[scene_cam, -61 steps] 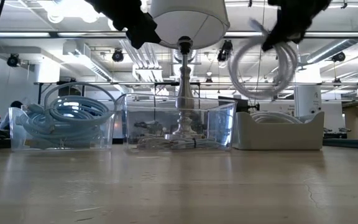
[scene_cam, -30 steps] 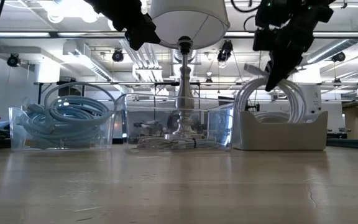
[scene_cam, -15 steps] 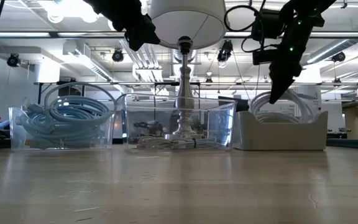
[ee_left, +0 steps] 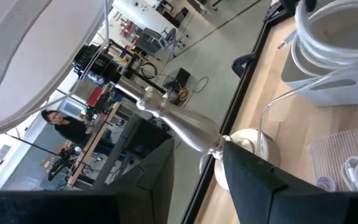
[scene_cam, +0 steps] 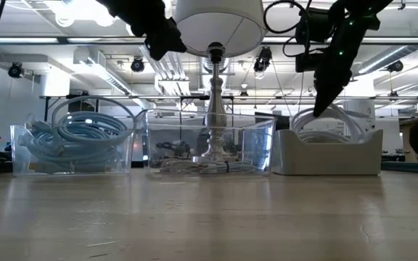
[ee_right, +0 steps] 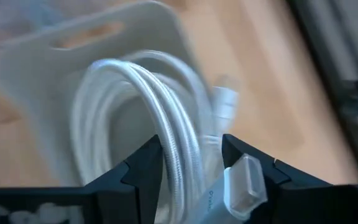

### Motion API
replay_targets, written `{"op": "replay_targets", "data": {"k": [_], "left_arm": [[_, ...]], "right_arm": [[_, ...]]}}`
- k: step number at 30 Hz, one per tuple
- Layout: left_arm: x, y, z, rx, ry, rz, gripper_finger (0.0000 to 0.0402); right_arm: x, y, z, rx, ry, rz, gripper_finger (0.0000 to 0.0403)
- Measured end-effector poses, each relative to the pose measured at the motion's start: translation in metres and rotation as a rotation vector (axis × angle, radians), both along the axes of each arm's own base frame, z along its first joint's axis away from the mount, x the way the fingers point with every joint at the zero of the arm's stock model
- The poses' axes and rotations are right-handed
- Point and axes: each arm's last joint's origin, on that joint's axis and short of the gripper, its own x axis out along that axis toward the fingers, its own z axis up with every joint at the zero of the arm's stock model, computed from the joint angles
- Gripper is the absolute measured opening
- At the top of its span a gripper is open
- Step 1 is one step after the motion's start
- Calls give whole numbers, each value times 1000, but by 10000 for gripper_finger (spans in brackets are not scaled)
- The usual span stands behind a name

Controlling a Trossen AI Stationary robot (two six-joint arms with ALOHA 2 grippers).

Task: Pick & Place USB Port
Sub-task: Put the white hdmi cable into the gray bin

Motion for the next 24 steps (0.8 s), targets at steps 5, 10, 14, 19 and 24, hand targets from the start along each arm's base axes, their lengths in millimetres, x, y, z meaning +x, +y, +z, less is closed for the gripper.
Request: {"op": "replay_targets", "data": {"k": [5,10,14,19,24], "left_arm": [[-1,0,-2,9,37,-1,140],[-6,-1,0,13,53,-8,140],[-18,1,12,-21,0,-5,140],[-41,6,28,-127,-84,-25,140],[-64,12,36,-235,-134,-24,140]], "right_arm": [[1,3,0,91,-43,42,162],[-2,-2,7,-68,41,-81,160],[-3,-5,21,-149,71,-117,161],[0,-4,41,-98,-5,-122,164],[3,-1,41,11,-74,-100,157]]}}
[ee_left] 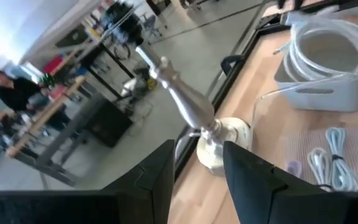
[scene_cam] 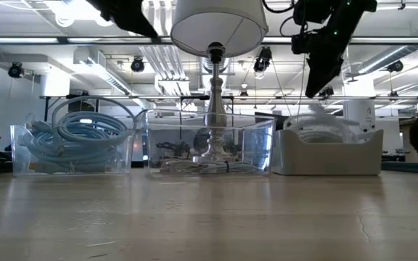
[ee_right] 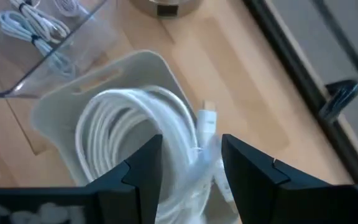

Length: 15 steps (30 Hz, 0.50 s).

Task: Pick & Place USB Port
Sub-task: Put the white hdmi cable into the gray bin, then return to Home Position

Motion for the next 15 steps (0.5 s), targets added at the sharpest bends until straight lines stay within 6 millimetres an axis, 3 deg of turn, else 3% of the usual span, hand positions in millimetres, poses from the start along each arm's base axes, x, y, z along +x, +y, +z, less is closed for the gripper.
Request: {"op": "replay_targets", "data": {"k": [8,11,15], "left_arm": [[-16,4,-4,-50,30,37,140],[-16,4,-4,-49,35,37,140],[-21,4,1,-97,16,-18,140]], "right_arm": [[-2,1,-39,60,124,-10,140],[0,3,-37,50,123,19,135],[3,10,-19,7,66,69,129]]}}
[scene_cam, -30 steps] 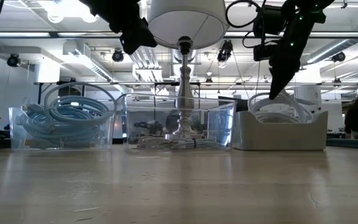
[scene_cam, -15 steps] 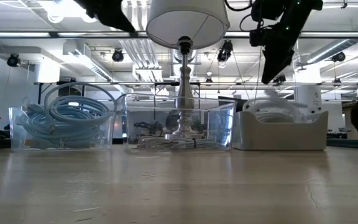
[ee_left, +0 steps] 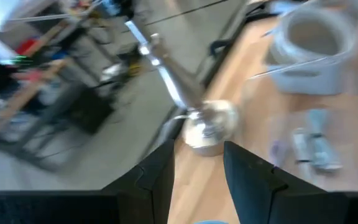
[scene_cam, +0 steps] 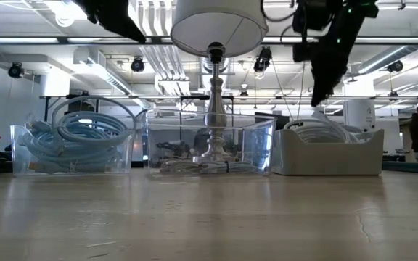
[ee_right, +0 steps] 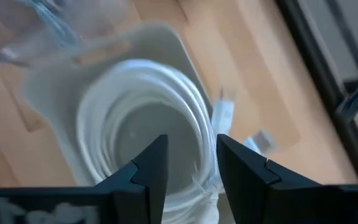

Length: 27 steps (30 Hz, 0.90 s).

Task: Pick & Place USB Port
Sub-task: Return to Home Position

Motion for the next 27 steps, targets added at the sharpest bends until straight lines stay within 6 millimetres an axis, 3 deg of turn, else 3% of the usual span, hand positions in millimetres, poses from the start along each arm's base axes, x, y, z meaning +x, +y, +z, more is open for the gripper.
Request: {"op": "replay_targets", "data": {"k": [8,12,20,27], "left_arm": [[-42,7,29,-148,-134,-181,140],[-60,9,20,-206,-163,-274,140],[-71,11,-28,-194,-317,-336,140],[-90,15,-51,-145,-374,-396,140]], "right_arm": [[-11,28,48,-115,-248,123,123],[-16,40,53,-201,-478,185,125],[-28,57,26,-110,-856,522,118],[-45,62,-6,-157,-942,531,118]]}}
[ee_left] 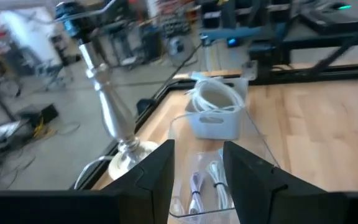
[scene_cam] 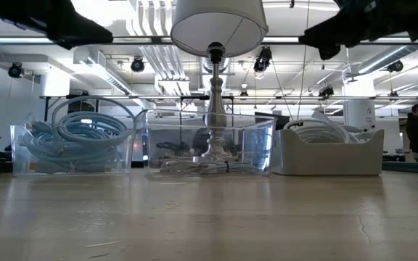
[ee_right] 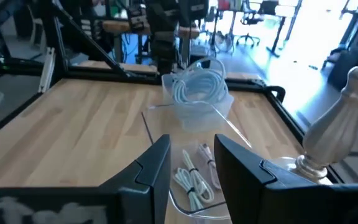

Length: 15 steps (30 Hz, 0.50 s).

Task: Pick & Place USB Port
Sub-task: Return to Home Position

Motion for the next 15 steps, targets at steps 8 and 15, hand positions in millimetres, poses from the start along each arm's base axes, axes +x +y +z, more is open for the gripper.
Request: {"op": "replay_targets", "data": {"k": [8,15], "left_arm": [[-20,-1,-27,-34,-75,-258,140],[-24,-1,-56,-25,-171,-283,140]], "right_arm": [[-15,5,-25,-22,-78,1,123],[-24,7,-39,-38,-108,1,117]]}}
